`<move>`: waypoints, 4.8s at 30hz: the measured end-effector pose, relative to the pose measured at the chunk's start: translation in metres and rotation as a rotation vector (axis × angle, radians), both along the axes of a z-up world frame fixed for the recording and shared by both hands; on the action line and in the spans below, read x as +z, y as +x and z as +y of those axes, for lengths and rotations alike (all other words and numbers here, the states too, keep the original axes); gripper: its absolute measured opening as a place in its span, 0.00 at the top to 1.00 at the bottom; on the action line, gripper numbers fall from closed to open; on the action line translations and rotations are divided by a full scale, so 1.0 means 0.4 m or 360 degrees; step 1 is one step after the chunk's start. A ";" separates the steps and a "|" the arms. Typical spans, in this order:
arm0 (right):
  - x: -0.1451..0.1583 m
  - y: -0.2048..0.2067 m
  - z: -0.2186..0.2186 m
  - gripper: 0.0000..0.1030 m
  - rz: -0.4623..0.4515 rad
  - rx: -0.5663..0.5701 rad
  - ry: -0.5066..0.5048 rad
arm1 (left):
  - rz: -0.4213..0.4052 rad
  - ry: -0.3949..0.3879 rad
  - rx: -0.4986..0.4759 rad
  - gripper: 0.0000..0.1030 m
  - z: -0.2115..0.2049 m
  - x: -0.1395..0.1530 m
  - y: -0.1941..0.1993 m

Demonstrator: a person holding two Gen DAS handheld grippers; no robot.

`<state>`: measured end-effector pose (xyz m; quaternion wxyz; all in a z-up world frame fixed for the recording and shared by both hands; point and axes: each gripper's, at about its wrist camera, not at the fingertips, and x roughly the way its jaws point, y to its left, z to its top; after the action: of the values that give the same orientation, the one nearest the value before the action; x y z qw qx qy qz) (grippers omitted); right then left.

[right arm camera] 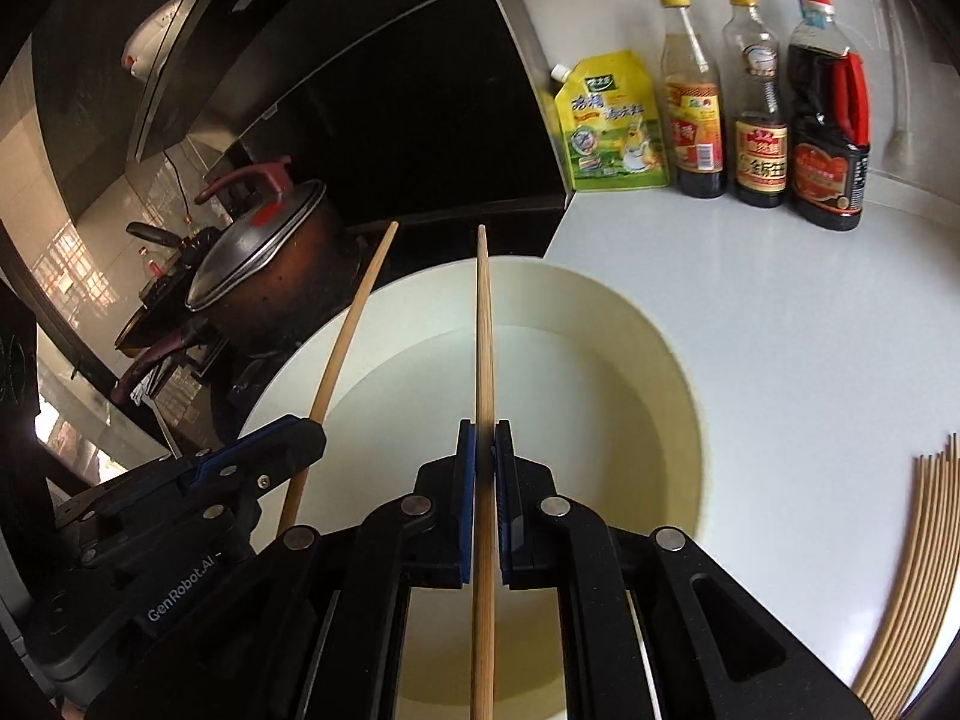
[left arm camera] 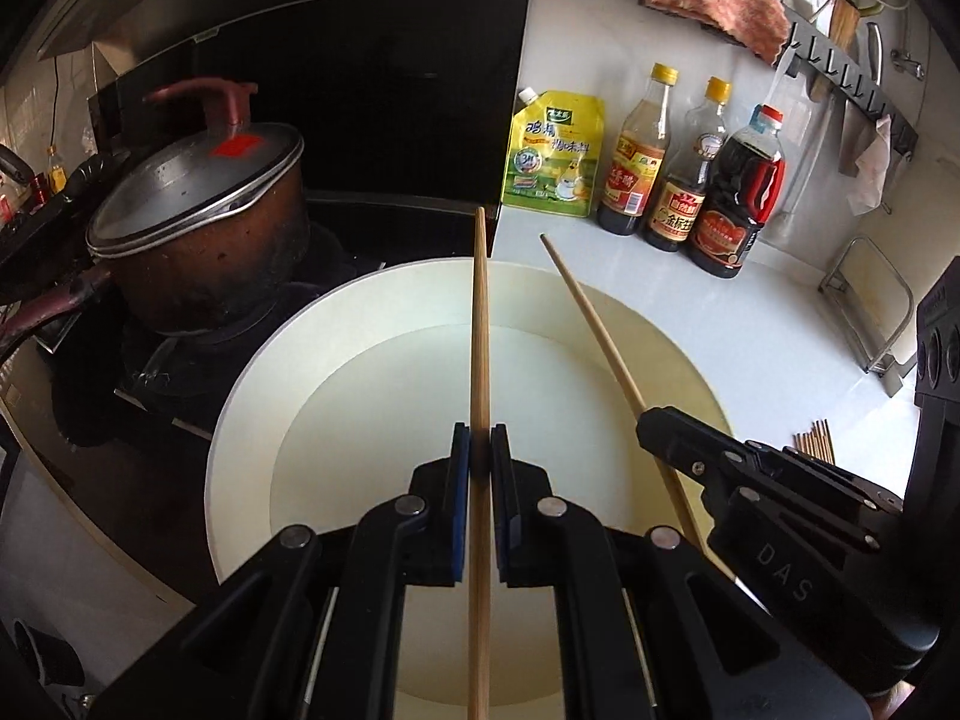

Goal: Organize utensils
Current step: 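Carry both held chopsticks over the white basin with both tools, then open both tools to drop the chopsticks into the basin, then move both open tools back over the row of chopsticks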

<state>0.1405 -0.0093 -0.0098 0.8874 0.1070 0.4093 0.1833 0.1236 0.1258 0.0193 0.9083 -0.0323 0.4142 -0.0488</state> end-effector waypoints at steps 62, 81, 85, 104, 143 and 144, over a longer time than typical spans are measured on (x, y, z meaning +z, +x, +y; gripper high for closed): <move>0.007 -0.115 -0.035 0.76 0.0036 -0.0079 -0.0077 | 0.0091 -0.0024 0.0100 0.49 0.060 -0.045 -0.095; 0.025 -0.238 -0.145 0.73 -0.0002 -0.0174 -0.0097 | 0.0057 -0.0017 -0.0019 0.44 -0.059 -0.021 -0.164; 0.025 -0.271 -0.181 0.69 -0.0012 -0.0211 -0.0108 | 0.0062 -0.0024 -0.0070 0.41 -0.097 -0.024 -0.176; -0.024 -0.418 -0.498 0.63 0.0066 -0.0617 -0.0154 | 0.0034 -0.0050 -0.0423 0.34 -0.368 -0.024 -0.248; -0.199 -0.317 -0.660 0.57 0.0211 -0.0783 -0.0391 | 0.0288 0.0009 -0.0502 0.29 -0.580 -0.210 -0.160; -0.200 -0.316 -0.659 0.57 0.0207 -0.0786 -0.0402 | 0.0290 0.0008 -0.0501 0.29 -0.580 -0.210 -0.159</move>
<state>0.0139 -0.2727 -0.0899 0.8833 0.1035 0.4465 -0.0983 0.0600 -0.1062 -0.0648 0.8482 0.0310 0.4949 -0.1862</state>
